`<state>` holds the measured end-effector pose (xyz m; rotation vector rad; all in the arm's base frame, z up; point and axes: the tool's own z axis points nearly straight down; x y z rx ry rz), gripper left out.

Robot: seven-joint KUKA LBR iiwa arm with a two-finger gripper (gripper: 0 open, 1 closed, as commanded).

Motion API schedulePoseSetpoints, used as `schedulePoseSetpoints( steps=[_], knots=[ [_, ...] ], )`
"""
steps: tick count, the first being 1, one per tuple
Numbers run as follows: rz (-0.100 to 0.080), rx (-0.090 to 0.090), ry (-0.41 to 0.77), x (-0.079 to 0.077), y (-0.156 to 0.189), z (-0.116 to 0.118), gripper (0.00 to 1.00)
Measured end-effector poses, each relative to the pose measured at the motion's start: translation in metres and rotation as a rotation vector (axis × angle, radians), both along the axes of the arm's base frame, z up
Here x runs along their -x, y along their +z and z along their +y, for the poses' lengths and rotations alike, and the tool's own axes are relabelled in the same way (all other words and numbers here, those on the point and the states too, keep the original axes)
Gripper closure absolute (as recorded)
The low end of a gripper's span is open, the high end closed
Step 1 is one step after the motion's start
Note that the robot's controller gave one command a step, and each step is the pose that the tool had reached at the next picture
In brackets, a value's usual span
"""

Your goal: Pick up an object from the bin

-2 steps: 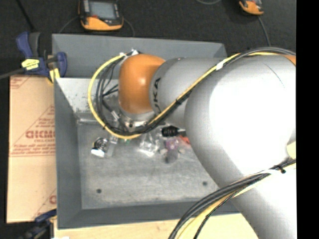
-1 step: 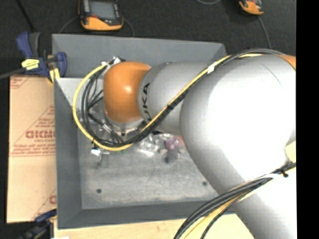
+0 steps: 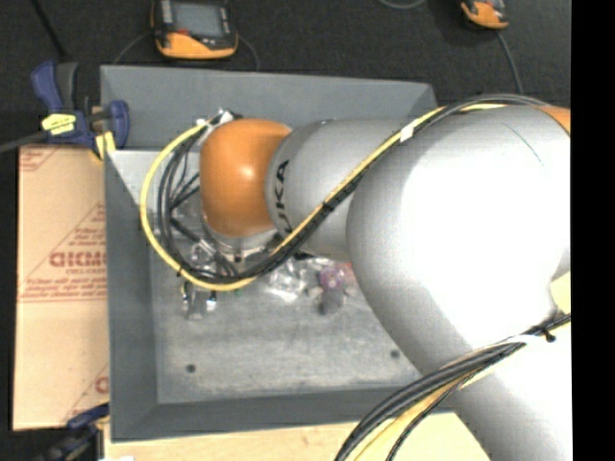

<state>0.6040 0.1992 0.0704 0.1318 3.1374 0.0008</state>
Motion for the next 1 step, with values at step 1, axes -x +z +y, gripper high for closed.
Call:
schedulePoseSetpoints(
  steps=[1],
  knots=[
    [-0.011, -0.001, 0.079, 0.0012, 0.186, -0.0115, 1.0]
  ],
)
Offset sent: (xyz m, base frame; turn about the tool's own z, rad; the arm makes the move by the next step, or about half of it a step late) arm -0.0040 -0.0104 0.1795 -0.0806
